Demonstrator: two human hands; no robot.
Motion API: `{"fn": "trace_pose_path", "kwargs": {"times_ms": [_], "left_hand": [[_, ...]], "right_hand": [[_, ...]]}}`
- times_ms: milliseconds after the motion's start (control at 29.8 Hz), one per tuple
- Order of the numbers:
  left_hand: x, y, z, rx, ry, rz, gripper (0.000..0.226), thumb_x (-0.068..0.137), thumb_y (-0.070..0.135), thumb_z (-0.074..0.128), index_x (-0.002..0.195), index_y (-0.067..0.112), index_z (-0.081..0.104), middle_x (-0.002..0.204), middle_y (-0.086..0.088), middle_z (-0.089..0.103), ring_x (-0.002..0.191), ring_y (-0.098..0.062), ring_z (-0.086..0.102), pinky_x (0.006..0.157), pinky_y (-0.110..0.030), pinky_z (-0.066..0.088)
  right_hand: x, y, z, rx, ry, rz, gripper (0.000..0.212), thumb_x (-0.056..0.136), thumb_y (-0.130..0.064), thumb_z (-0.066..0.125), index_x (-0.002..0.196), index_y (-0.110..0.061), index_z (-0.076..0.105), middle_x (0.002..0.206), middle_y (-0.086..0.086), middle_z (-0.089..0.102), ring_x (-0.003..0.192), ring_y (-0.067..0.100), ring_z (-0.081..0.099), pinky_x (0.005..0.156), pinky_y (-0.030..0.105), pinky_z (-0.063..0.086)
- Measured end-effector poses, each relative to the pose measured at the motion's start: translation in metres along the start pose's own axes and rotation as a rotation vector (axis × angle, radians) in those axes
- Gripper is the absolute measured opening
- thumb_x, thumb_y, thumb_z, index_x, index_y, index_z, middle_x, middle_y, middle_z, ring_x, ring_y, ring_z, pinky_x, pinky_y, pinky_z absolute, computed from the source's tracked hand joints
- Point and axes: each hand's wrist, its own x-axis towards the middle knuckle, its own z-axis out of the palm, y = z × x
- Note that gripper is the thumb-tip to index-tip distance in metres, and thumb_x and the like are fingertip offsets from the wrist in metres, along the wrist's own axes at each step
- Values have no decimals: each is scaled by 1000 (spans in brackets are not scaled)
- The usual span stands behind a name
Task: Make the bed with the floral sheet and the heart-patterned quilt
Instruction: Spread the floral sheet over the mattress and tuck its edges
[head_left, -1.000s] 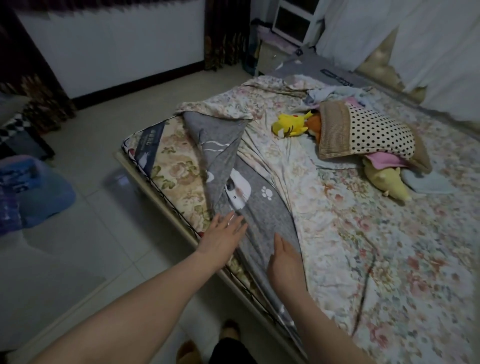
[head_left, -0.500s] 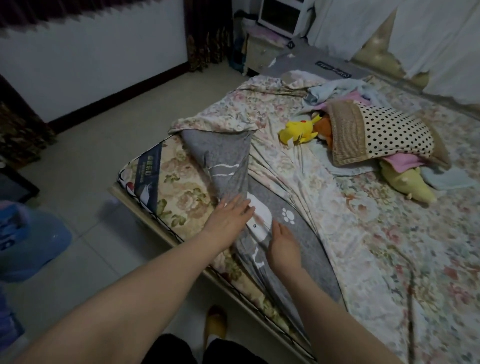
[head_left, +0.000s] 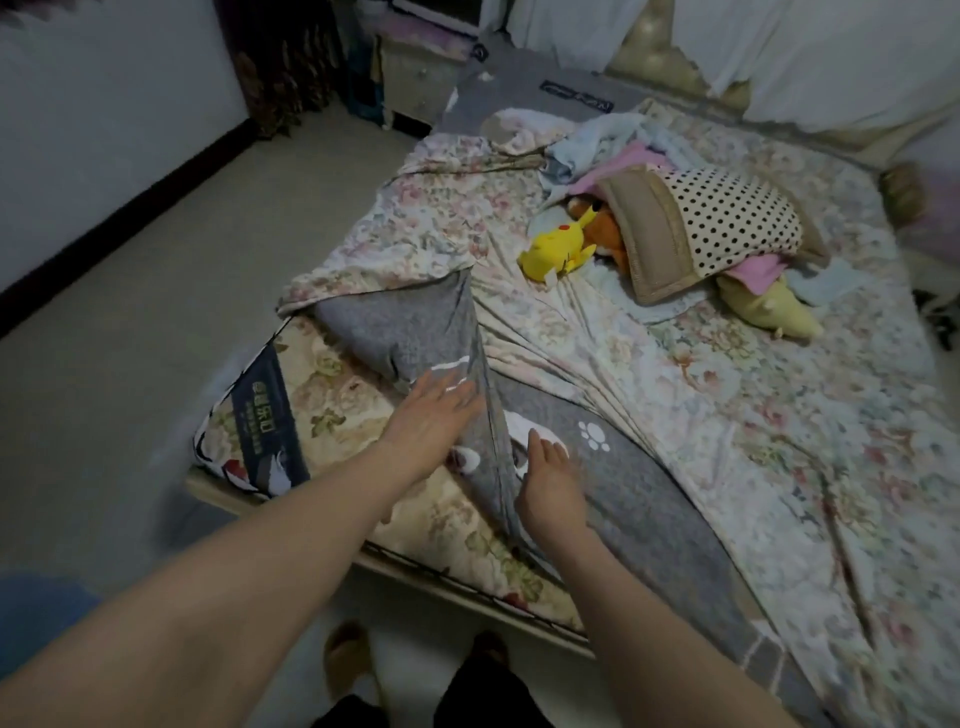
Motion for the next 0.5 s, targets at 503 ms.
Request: {"fn": "trace_pose_path", "kwargs": {"times_ms": [503], "left_hand": [[148, -83, 38, 93, -76, 227, 57, 100, 19, 51, 153, 13, 30, 160, -14, 23, 148, -37, 16, 119, -51, 6]], "right_hand": [[124, -33, 37, 85, -29, 119, 80, 86, -16, 62, 153, -3, 21, 146, 20, 41, 134, 36, 37, 104, 45, 40]]}}
